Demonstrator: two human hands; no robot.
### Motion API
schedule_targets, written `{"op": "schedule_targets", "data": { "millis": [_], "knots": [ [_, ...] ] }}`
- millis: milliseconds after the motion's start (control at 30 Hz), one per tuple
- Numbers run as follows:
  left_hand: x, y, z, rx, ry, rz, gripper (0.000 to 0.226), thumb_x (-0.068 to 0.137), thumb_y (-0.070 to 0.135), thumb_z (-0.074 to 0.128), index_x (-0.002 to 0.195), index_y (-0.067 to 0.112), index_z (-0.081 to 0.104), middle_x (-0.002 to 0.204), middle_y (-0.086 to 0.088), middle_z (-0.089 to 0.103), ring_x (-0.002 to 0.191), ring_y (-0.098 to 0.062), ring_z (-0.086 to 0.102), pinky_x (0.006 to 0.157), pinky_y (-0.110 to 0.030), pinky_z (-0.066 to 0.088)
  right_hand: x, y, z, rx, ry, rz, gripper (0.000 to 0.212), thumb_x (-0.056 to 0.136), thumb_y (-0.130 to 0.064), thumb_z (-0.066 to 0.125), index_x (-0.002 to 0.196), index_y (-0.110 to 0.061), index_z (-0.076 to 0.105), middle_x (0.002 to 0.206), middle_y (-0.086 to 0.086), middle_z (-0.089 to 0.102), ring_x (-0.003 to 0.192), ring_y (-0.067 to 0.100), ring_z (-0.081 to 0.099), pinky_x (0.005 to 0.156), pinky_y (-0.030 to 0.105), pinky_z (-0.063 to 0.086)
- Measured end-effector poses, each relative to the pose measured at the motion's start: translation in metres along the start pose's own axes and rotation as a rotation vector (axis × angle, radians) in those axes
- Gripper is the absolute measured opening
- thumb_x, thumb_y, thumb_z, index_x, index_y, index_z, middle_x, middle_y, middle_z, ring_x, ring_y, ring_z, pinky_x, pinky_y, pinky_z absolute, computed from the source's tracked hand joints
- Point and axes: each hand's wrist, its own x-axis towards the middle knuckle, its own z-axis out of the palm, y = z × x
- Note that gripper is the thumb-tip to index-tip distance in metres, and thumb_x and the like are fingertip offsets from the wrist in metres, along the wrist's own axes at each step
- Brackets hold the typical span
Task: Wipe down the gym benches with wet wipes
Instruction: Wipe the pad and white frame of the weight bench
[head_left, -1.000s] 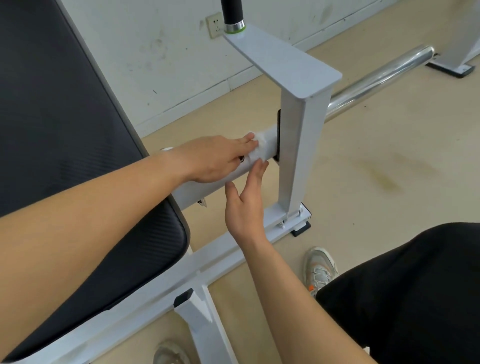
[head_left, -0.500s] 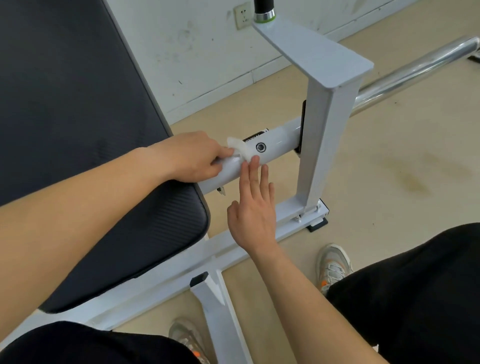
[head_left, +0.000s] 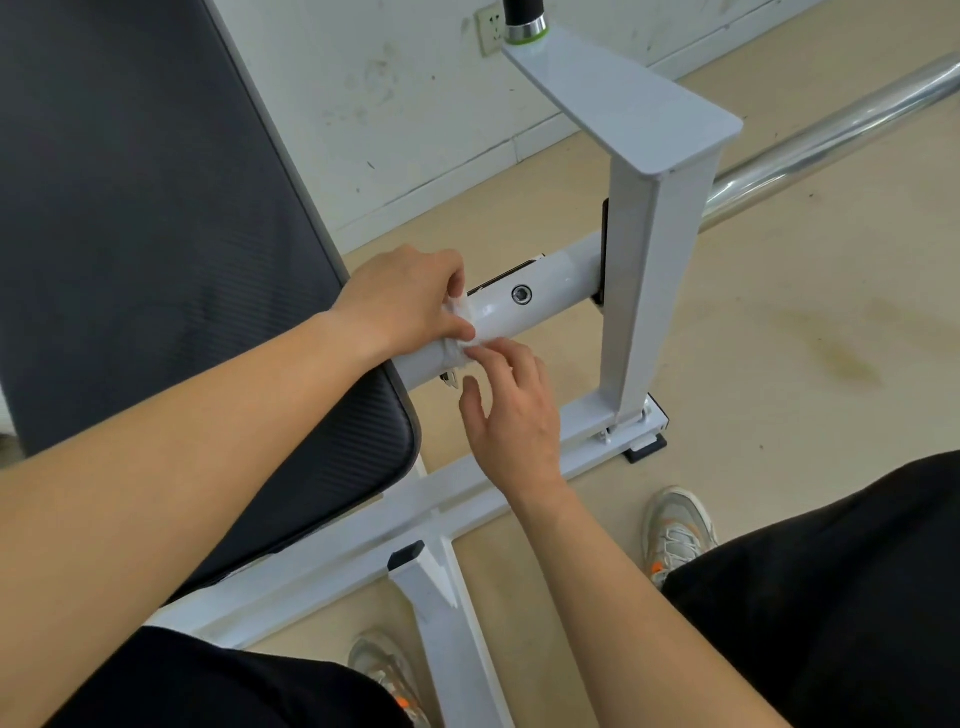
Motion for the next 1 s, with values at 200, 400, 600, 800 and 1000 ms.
{"op": "schedule_targets", "data": {
  "millis": [200,400,600,800,1000],
  "knots": [
    [-0.004,-0.001,-0.005,-0.04,-0.021,0.011,0.03,0.079,0.047,0.08,0.096,0.024,0.07,0.096,0.008,0.069,0.095,-0.014,0.06,0.08,-0.031,0.046,0.016,-0.007,0.002,0.289,-0.003,0.282,0.018,0.093,-0.035,0.071,0.093,-0.018,0.067,0.092,-0.009,0.061,0.078,0.007,0.058,0.069,0.028,0.05],
    [-0.004,-0.003,-0.009,-0.051,-0.025,0.017,0.019,0.081,0.039,0.081,0.09,0.024,0.073,0.091,0.008,0.072,0.088,-0.012,0.066,0.081,-0.029,0.051,0.028,-0.009,0.002,0.43,0.008,0.571,0.019,0.088,-0.034,0.075,0.079,-0.021,0.067,0.074,-0.011,0.064,0.071,0.006,0.059,0.065,0.025,0.049],
    [0.015,0.012,0.002,-0.061,0.058,0.023,0.025,0.077,0.047,0.081,0.085,0.025,0.072,0.084,0.008,0.07,0.085,-0.015,0.063,0.077,-0.039,0.053,0.041,-0.007,-0.011,0.572,0.165,0.745,0.014,0.087,-0.024,0.077,0.081,-0.024,0.065,0.076,-0.012,0.067,0.067,-0.002,0.06,0.063,0.009,0.045],
    [0.018,0.006,-0.017,0.188,-0.109,0.087,0.026,0.075,0.045,0.083,0.074,0.028,0.064,0.076,0.006,0.065,0.072,-0.014,0.058,0.064,-0.031,0.046,0.03,-0.029,0.0,0.603,0.145,0.747,0.014,0.089,-0.02,0.076,0.082,-0.025,0.065,0.077,-0.011,0.067,0.071,0.001,0.062,0.064,0.01,0.047],
    [0.004,-0.002,-0.02,0.343,-0.207,0.12,0.024,0.076,0.042,0.083,0.076,0.02,0.072,0.072,0.002,0.065,0.068,-0.017,0.059,0.06,-0.03,0.047,0.013,-0.044,0.017,0.627,0.023,0.722,0.021,0.087,-0.018,0.078,0.075,-0.028,0.064,0.073,-0.01,0.067,0.071,0.006,0.063,0.067,0.017,0.051]
  ]
}}
